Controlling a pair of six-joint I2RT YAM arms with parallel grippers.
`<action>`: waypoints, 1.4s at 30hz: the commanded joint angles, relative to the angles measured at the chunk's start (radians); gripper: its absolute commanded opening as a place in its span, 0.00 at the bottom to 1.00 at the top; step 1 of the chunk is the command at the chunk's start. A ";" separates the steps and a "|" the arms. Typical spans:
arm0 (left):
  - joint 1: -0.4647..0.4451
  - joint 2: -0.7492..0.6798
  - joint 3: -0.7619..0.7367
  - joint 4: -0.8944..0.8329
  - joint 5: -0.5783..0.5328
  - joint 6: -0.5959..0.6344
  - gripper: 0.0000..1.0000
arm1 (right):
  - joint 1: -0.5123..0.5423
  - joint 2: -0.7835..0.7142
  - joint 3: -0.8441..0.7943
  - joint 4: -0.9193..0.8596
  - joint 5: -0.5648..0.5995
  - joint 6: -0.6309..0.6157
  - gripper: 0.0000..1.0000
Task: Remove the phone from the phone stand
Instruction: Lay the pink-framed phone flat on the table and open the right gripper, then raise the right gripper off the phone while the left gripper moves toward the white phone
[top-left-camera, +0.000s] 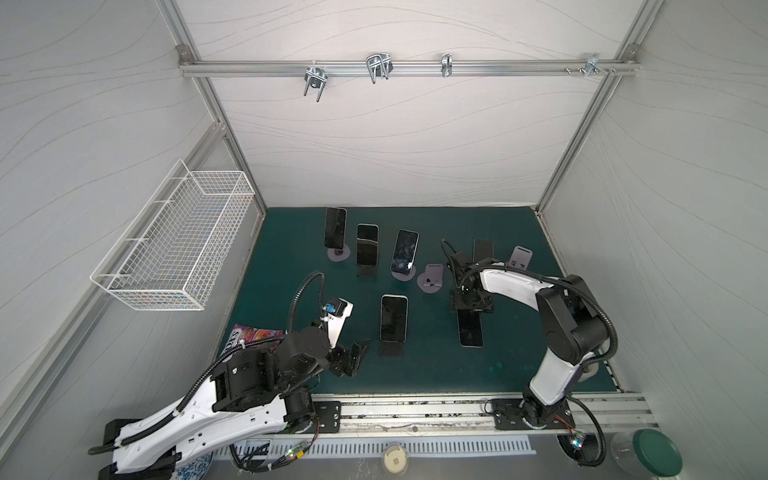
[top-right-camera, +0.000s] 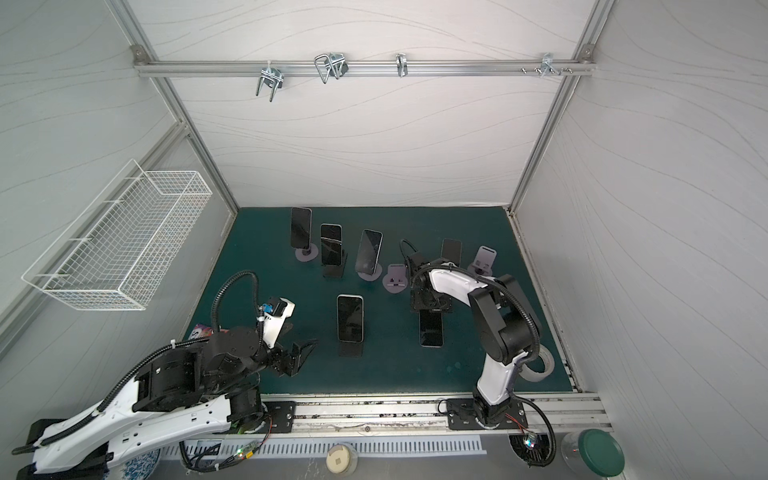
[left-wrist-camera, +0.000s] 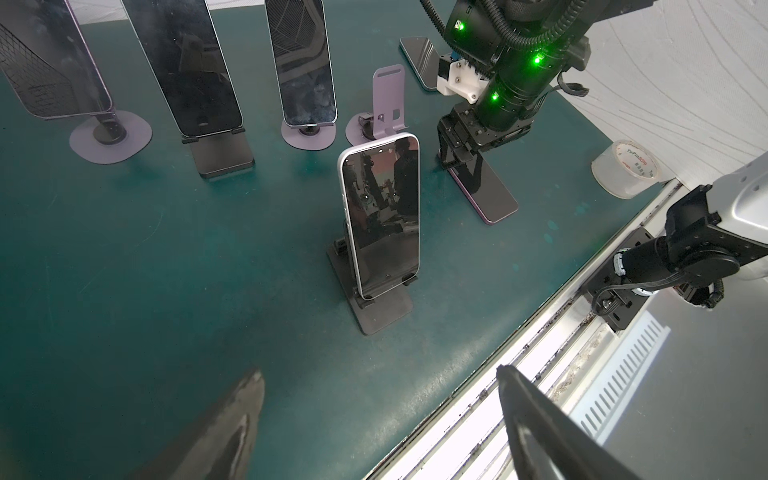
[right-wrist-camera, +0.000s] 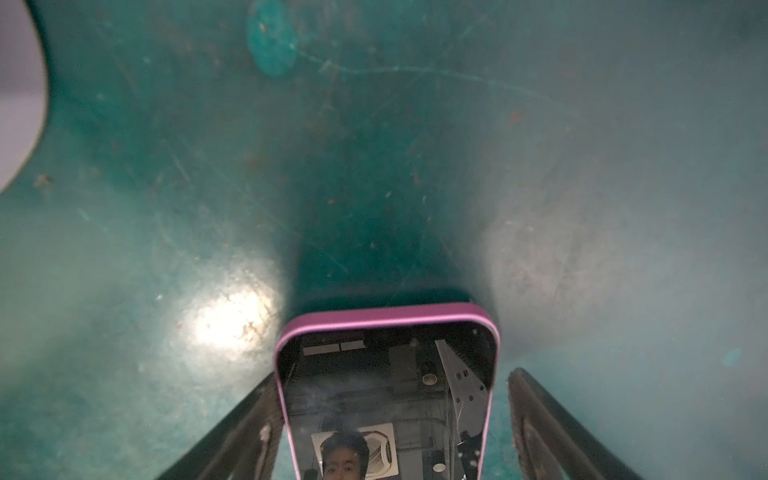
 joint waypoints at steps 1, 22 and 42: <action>-0.004 -0.012 0.013 -0.003 -0.026 -0.015 0.89 | 0.026 0.085 -0.052 0.067 -0.126 -0.003 0.87; -0.005 -0.021 0.023 -0.033 -0.048 -0.037 0.89 | 0.026 -0.109 0.075 -0.059 -0.036 -0.041 0.99; -0.004 -0.018 -0.016 0.002 -0.019 -0.090 0.89 | 0.263 -0.566 0.002 -0.248 0.150 0.093 0.95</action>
